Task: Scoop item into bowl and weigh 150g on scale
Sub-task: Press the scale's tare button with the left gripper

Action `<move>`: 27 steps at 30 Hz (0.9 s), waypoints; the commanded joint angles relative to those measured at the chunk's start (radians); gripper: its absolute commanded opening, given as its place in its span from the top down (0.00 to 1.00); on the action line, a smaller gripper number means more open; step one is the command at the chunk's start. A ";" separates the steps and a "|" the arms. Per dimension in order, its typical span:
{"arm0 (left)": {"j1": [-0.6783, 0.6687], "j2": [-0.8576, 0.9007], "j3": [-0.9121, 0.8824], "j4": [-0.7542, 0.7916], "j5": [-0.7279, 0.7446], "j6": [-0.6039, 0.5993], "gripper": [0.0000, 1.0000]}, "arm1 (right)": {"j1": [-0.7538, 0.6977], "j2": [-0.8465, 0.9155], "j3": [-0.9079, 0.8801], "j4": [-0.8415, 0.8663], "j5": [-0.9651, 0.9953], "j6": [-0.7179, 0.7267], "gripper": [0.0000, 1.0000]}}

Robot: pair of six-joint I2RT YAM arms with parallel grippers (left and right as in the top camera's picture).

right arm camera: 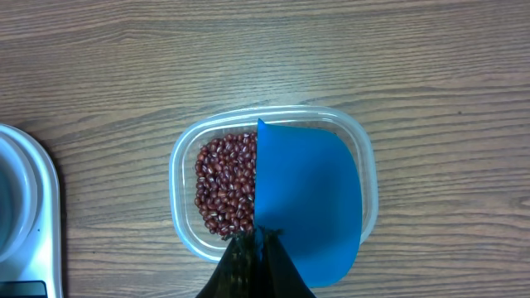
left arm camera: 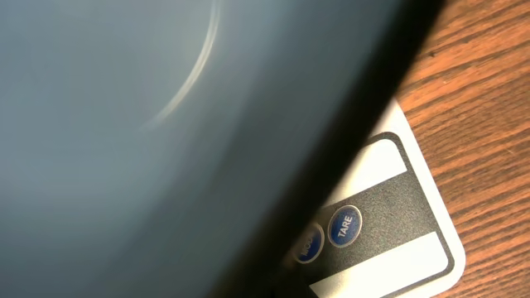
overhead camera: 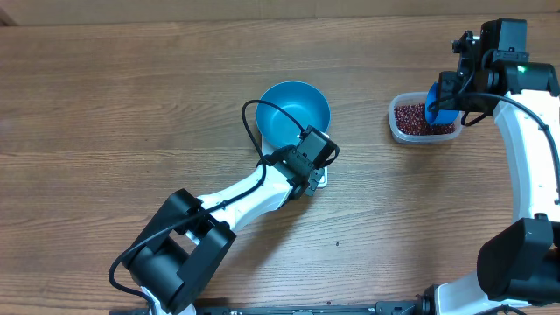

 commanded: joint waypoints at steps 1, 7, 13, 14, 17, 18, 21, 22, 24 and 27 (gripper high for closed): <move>-0.001 0.059 -0.010 -0.017 0.009 0.023 0.96 | -0.001 -0.007 0.017 0.005 0.002 -0.002 0.96; -0.001 0.058 -0.002 -0.020 0.009 0.023 0.96 | -0.001 -0.007 0.017 0.004 0.002 -0.002 0.96; 0.000 0.017 0.083 -0.080 0.011 0.027 0.96 | -0.001 -0.007 0.017 0.005 0.002 -0.002 0.96; 0.000 0.002 0.108 -0.100 0.011 0.019 0.96 | -0.001 -0.007 0.017 0.006 0.002 -0.002 0.96; 0.000 -0.047 0.182 -0.155 0.034 0.017 0.96 | -0.001 -0.007 0.017 0.006 0.016 -0.002 0.96; 0.000 -0.063 0.204 -0.175 0.044 0.011 0.96 | -0.001 -0.007 0.017 0.006 0.018 -0.002 0.96; 0.000 -0.117 0.269 -0.260 0.055 -0.012 0.96 | -0.001 -0.007 0.017 0.005 0.021 -0.002 0.96; 0.001 -0.131 0.285 -0.288 0.055 -0.022 0.96 | -0.001 -0.007 0.017 0.004 0.021 -0.002 0.96; 0.002 -0.155 0.311 -0.345 0.055 -0.044 0.96 | -0.001 -0.007 0.017 0.001 0.021 -0.002 0.96; 0.002 -0.185 0.319 -0.431 0.061 -0.117 0.96 | -0.001 -0.007 0.017 0.000 0.021 -0.002 0.96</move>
